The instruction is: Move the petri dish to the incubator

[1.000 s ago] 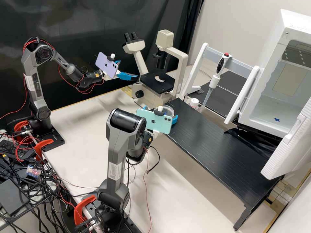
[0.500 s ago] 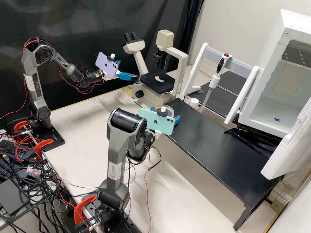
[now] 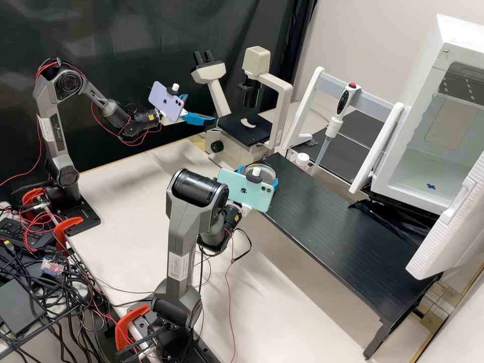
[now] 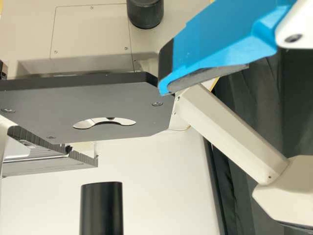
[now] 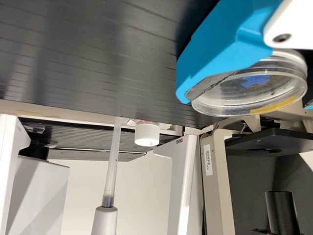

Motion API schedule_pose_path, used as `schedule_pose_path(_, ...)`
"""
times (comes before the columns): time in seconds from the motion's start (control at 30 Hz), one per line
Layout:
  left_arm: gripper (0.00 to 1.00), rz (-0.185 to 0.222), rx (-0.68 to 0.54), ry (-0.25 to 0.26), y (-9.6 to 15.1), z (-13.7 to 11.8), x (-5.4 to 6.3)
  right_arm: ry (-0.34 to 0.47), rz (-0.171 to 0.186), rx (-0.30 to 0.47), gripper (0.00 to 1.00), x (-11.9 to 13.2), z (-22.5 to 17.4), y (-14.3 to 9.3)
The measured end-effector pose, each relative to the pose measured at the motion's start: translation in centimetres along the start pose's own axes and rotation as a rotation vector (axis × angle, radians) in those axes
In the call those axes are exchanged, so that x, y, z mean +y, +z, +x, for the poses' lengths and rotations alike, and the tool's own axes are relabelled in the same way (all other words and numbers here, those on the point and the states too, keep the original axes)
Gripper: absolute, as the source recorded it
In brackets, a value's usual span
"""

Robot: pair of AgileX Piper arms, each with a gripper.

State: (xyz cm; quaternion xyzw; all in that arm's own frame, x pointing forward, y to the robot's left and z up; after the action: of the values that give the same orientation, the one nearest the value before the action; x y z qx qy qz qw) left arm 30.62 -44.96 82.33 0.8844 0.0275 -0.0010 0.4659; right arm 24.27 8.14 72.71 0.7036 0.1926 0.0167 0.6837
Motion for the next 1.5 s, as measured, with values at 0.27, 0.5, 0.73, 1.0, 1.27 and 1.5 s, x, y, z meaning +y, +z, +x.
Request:
schedule_pose_path(0.27,1.0,0.0,0.0,0.0,0.0,0.0,0.0,-0.001,0.008,-0.001,0.0,0.0,0.0,-0.1)
schedule_pose_path(0.5,1.0,0.0,0.0,0.0,0.0,0.0,0.0,-0.001,0.009,-0.001,0.0,0.3,-0.1,-0.3)
schedule_pose_path(0.73,1.0,0.0,0.0,0.0,0.0,0.0,0.0,0.07,-0.006,0.018,0.0,2.7,-1.2,-0.8)
schedule_pose_path(1.0,1.0,0.0,0.0,0.0,0.0,0.0,0.0,0.281,-0.042,0.038,0.0,8.8,-3.6,-0.5)
schedule_pose_path(1.27,1.0,0.0,0.0,0.0,0.0,0.0,0.0,0.419,-0.068,-0.011,0.0,14.2,-3.7,2.0)
schedule_pose_path(1.5,1.0,0.0,0.0,0.0,0.0,0.0,0.0,0.521,-0.071,-0.082,0.0,18.7,-2.3,5.5)
